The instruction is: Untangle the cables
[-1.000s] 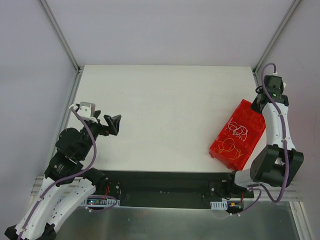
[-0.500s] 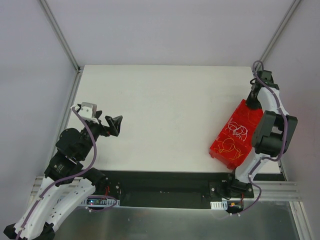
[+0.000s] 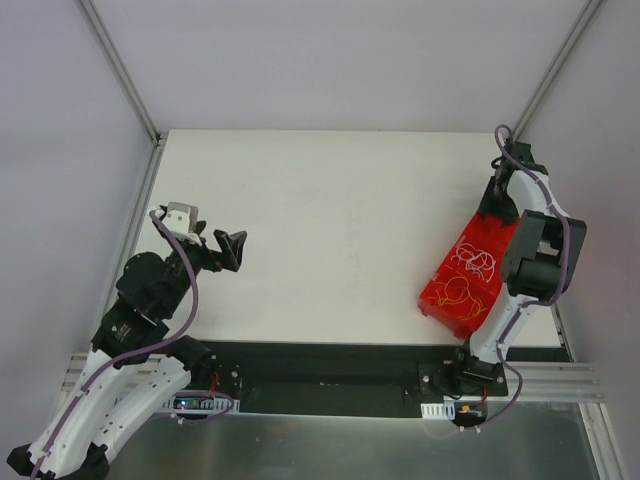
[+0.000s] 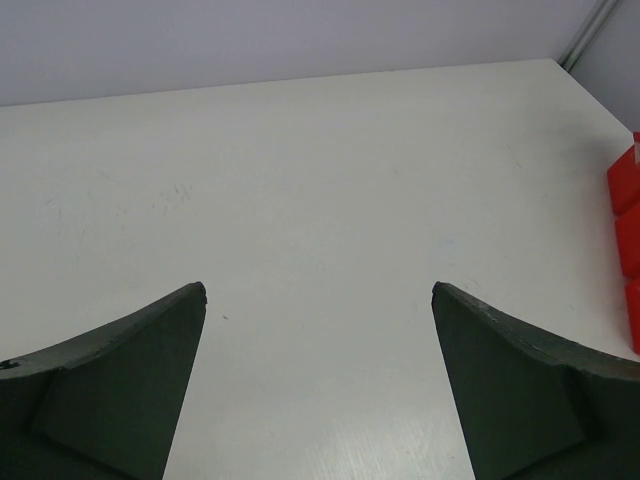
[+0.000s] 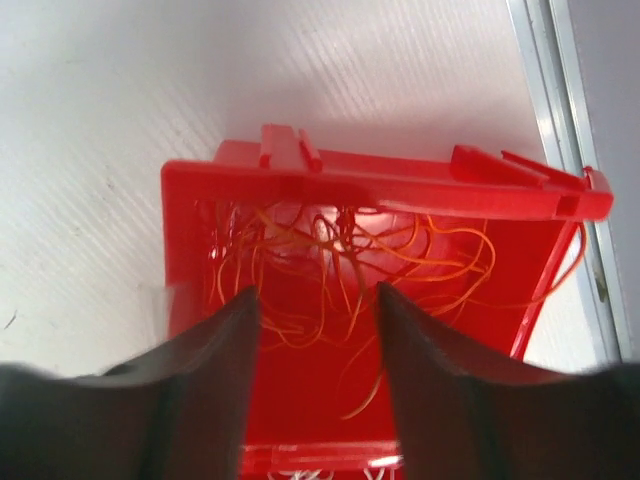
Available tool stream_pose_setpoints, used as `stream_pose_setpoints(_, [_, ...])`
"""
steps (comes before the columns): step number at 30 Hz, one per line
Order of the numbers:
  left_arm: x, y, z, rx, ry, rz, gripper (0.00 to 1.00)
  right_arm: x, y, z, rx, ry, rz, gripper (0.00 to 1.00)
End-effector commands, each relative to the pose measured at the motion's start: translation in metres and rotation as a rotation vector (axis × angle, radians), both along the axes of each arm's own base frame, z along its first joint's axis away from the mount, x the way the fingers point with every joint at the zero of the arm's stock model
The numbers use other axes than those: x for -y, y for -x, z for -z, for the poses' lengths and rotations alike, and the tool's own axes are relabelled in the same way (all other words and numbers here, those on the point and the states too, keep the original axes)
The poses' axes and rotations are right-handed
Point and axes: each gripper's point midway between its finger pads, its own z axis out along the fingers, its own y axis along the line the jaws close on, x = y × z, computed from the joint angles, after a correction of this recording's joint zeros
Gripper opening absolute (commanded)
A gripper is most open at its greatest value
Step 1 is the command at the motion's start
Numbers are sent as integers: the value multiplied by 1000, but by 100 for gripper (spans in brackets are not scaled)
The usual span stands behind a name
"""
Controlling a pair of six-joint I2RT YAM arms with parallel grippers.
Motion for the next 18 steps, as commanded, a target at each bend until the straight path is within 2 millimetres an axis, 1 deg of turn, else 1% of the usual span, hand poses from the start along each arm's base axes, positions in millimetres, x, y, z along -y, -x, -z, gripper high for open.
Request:
stream_pose_setpoints(1, [4,0,-12,36,9,20,95,2,14,-57,79,75,24,69])
stream_pose_setpoints(3, [0,0,-12,36,12,0,94,3,27,-73,85,133,27,85])
stream_pose_setpoints(5, [-3,-1,-11,37,15,-20,93,-1,36,-92,123,190,7,95])
stream_pose_setpoints(6, [-4,-1,-11,37,14,-25,93,-5,42,-101,150,201,2,98])
stream_pose_setpoints(7, [-5,-2,-9,34,12,-31,93,-10,47,-108,173,208,-8,99])
stream_pose_setpoints(8, [-5,-2,-9,34,11,-34,93,-16,52,-115,200,208,-18,96])
stream_pose_setpoints(9, [-5,-3,-8,29,10,-35,93,-24,58,-120,218,205,-30,96])
stream_pose_setpoints(11, [-7,-6,-5,19,8,-52,93,-56,69,-125,268,183,-115,96])
stream_pose_setpoints(12, [-9,-7,-2,13,9,-68,93,-90,70,-126,305,177,-220,96])
stream_pose_setpoints(13, [-11,-8,-1,10,9,-80,93,-118,74,-128,345,172,-324,96])
stream_pose_setpoints(15, [-13,-12,6,-9,-2,-102,93,-162,88,-132,414,154,-464,96])
stream_pose_setpoints(17, [-9,-16,12,-27,-20,-94,94,-198,105,-135,491,106,-587,96])
stream_pose_setpoints(18, [-6,-18,15,-36,-28,-83,95,-212,114,-137,529,75,-628,96])
